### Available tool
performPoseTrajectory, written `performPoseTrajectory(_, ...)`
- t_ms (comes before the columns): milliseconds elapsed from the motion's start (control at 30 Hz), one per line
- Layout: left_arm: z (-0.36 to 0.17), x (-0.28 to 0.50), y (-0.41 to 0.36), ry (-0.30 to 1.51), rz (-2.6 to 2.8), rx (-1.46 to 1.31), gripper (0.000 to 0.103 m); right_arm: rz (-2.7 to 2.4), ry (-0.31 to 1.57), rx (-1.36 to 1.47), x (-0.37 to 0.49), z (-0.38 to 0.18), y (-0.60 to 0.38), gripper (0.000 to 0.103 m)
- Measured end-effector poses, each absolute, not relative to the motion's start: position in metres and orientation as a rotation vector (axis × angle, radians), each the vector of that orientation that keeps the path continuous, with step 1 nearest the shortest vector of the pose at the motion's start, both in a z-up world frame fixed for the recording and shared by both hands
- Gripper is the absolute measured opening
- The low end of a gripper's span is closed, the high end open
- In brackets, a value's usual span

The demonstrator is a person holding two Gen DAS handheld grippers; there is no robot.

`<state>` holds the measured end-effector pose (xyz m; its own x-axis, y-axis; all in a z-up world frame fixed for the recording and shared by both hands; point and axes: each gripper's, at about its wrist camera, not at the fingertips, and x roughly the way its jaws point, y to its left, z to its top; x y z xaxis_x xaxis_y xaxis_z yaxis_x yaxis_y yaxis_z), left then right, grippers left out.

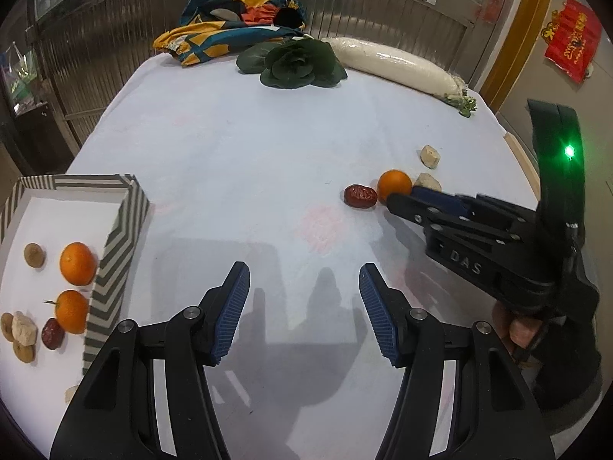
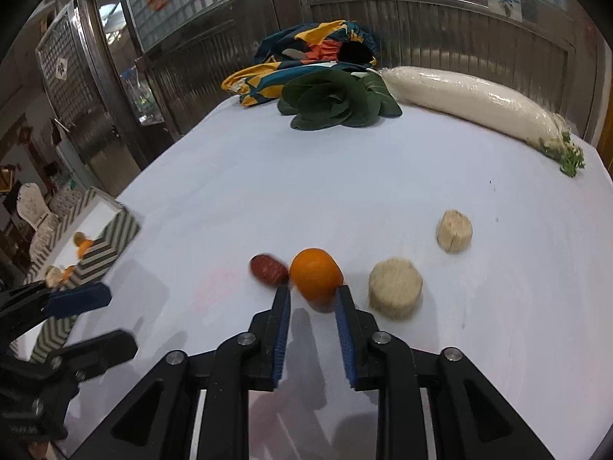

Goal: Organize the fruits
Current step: 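Move both open grippers back toward the remaining produce on the table, then grasp the orange on the table with the right gripper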

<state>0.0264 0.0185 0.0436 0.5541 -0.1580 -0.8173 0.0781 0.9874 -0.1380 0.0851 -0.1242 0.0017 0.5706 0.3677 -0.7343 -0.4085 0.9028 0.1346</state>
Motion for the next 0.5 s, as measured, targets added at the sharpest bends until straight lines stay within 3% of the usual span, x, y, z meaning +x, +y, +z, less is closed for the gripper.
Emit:
performPoseTrajectory(67, 0.041, 0.030, 0.016, 0.979, -0.137, -0.085, 0.060, 0.460, 0.841, -0.051, 0.093, 0.001, -0.124, 0.033)
performPoseTrajectory(500, 0.039, 0.038, 0.000, 0.985, -0.131, -0.068, 0.060, 0.464, 0.822, -0.056, 0.118, 0.001, -0.120, 0.033)
